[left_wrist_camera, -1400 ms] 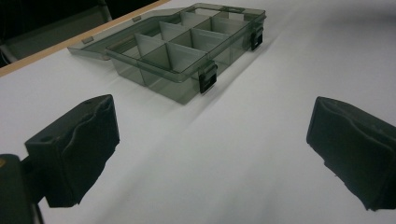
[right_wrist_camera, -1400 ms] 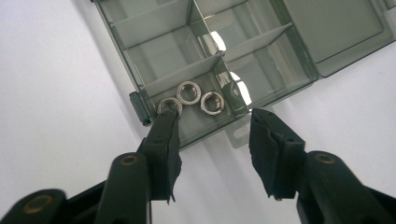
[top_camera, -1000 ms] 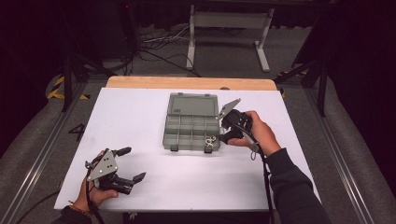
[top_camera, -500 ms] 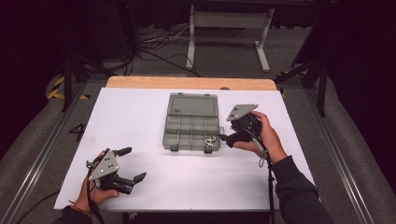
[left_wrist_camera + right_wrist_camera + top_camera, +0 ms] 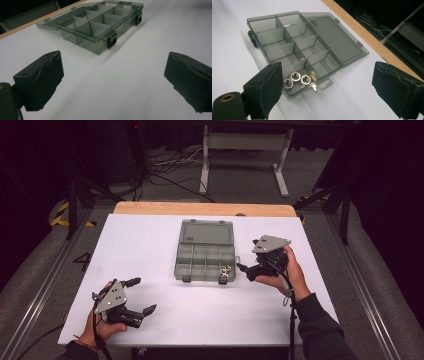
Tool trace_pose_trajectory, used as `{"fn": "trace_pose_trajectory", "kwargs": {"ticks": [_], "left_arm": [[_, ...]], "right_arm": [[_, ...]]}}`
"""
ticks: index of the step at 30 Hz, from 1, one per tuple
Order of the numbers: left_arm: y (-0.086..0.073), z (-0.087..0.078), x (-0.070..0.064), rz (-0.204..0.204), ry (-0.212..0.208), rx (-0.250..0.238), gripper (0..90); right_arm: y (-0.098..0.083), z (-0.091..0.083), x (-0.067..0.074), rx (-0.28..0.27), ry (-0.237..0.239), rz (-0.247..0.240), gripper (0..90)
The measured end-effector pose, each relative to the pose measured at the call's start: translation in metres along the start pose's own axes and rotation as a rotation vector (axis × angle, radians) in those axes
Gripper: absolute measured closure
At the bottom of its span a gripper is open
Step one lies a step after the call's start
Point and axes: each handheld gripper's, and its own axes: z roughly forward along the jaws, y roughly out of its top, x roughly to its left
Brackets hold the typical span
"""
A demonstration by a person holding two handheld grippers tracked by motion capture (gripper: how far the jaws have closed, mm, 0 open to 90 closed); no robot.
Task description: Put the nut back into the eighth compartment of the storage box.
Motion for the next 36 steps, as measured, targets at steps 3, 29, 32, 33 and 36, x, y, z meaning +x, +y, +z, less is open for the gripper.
{"fn": "trace_pose_trajectory", "kwargs": {"ticks": [3,29,32,33,36], "left_arm": [[0.000,0.000,0.000,0.000,0.001,0.000,2.9],[0.000,0.000,0.000,0.003,0.003,0.002,2.8],[0.000,0.000,0.000,0.005,0.002,0.002,2.8],[0.000,0.000,0.000,0.005,0.003,0.002,2.8],[0.000,0.000,0.000,0.005,0.003,0.001,2.8]], "right_arm": [[-0.005,-0.003,0.002,-0.025,-0.007,0.001,9.8],[-0.043,-0.019,0.005,-0.103,-0.096,0.033,6.5],[-0.048,-0.022,0.004,-0.113,-0.108,0.040,6.5],[-0.049,-0.022,0.004,-0.116,-0.110,0.041,6.4],[-0.053,-0.024,0.004,-0.120,-0.114,0.044,6.0]]}}
